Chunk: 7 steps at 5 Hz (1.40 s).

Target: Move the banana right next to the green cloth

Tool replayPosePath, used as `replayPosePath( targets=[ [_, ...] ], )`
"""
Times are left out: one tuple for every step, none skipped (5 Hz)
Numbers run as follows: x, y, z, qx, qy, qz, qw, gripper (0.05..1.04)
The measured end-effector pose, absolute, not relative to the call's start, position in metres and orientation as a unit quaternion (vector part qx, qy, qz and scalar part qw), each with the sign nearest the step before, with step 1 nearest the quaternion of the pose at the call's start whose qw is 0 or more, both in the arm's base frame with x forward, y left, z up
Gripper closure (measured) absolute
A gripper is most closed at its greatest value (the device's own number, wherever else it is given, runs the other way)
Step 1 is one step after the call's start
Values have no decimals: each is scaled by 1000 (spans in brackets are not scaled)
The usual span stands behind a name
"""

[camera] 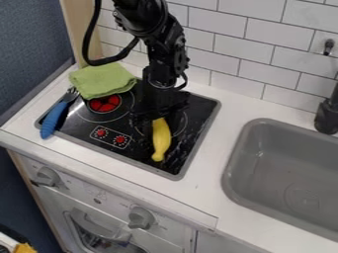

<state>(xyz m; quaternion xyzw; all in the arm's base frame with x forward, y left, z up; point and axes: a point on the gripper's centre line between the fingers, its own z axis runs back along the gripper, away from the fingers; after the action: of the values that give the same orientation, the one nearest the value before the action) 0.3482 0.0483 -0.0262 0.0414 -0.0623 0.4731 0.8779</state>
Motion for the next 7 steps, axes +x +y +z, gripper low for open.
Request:
replayPosePath(
  targets=[
    [348,48,-26,39,-58,465,883,521],
    [346,51,-25,43,-55,469,881,521],
    [347,73,3,35,-89,500,861,521],
    [341,94,25,36,-111,538,835,521],
    [350,114,42,30,-123,558,820,521],
    [371,122,48,27,-142,553,821,521],
    [390,128,31,40,-129,545,828,521]
  ],
)
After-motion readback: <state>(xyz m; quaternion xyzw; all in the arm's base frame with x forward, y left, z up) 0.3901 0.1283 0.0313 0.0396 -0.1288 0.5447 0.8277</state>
